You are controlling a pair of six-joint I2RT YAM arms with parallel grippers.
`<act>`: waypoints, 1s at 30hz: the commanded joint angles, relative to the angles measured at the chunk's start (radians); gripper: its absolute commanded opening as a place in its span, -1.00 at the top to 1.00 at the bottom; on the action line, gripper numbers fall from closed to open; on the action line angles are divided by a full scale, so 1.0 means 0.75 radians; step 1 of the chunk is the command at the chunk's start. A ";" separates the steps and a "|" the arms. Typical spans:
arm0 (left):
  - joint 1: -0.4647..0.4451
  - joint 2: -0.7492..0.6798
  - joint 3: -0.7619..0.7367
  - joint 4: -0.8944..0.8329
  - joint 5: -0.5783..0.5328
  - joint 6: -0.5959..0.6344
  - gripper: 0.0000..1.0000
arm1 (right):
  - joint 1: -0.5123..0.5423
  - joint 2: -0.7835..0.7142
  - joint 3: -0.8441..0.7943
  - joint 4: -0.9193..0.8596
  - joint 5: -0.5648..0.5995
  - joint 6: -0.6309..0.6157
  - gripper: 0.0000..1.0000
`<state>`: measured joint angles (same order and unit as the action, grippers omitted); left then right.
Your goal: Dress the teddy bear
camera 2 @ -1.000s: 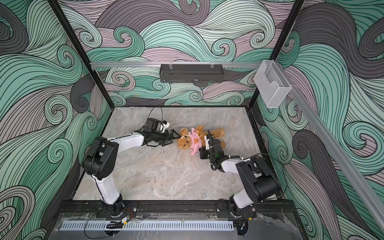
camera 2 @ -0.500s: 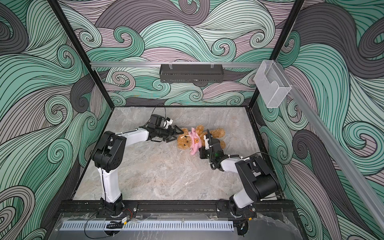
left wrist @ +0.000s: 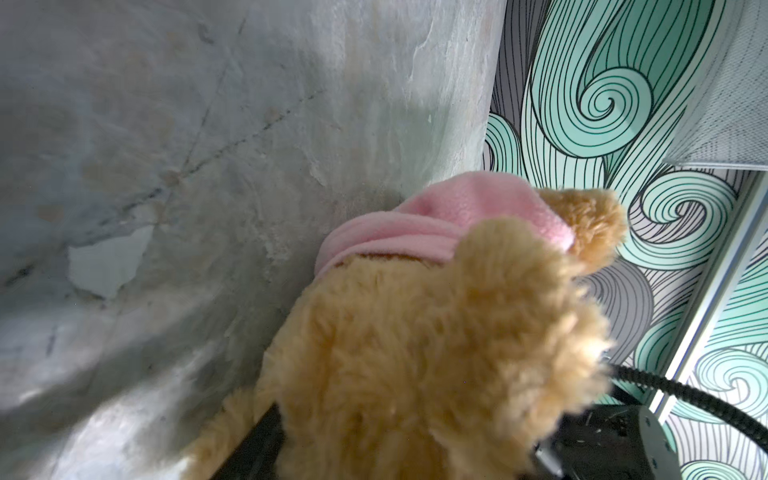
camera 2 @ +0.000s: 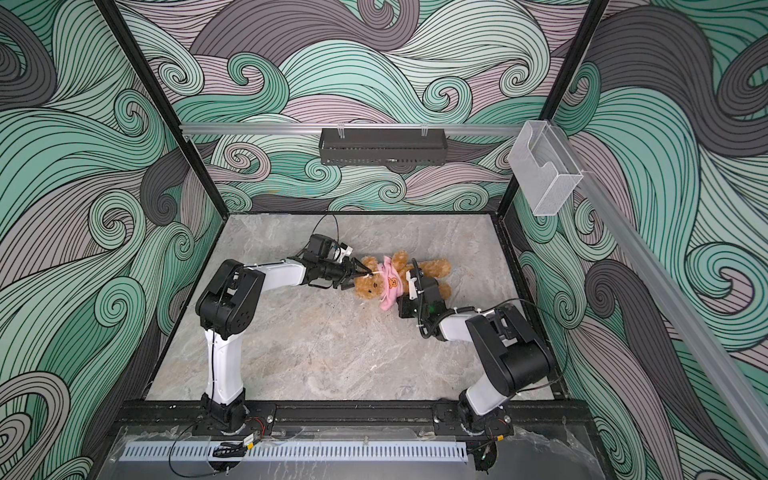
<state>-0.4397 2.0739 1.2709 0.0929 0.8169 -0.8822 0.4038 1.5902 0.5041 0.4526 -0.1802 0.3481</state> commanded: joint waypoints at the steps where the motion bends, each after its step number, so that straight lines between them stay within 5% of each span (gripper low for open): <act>1: -0.010 0.022 0.010 -0.006 0.027 0.015 0.00 | -0.012 -0.011 0.017 -0.043 0.019 -0.025 0.61; 11: 0.027 -0.072 -0.017 -0.108 0.057 0.256 0.66 | -0.075 -0.400 0.010 -0.377 0.046 -0.108 0.28; 17: 0.028 -0.124 -0.028 -0.171 0.062 0.408 1.00 | -0.189 -0.550 0.122 -0.559 -0.255 -0.123 0.09; 21: 0.027 -0.133 -0.036 -0.169 0.066 0.433 1.00 | -0.191 -0.435 0.250 -0.545 -0.424 -0.027 0.24; 24: 0.026 -0.136 -0.036 -0.176 0.061 0.437 1.00 | -0.183 -0.366 0.267 -0.420 -0.422 0.053 0.44; 30: 0.019 -0.149 -0.044 -0.184 0.054 0.435 1.00 | -0.107 -0.228 0.320 -0.398 -0.321 0.023 0.50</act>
<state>-0.4255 2.0045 1.2449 -0.0189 0.8425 -0.5892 0.3004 1.3933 0.7254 0.1253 -0.4416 0.3573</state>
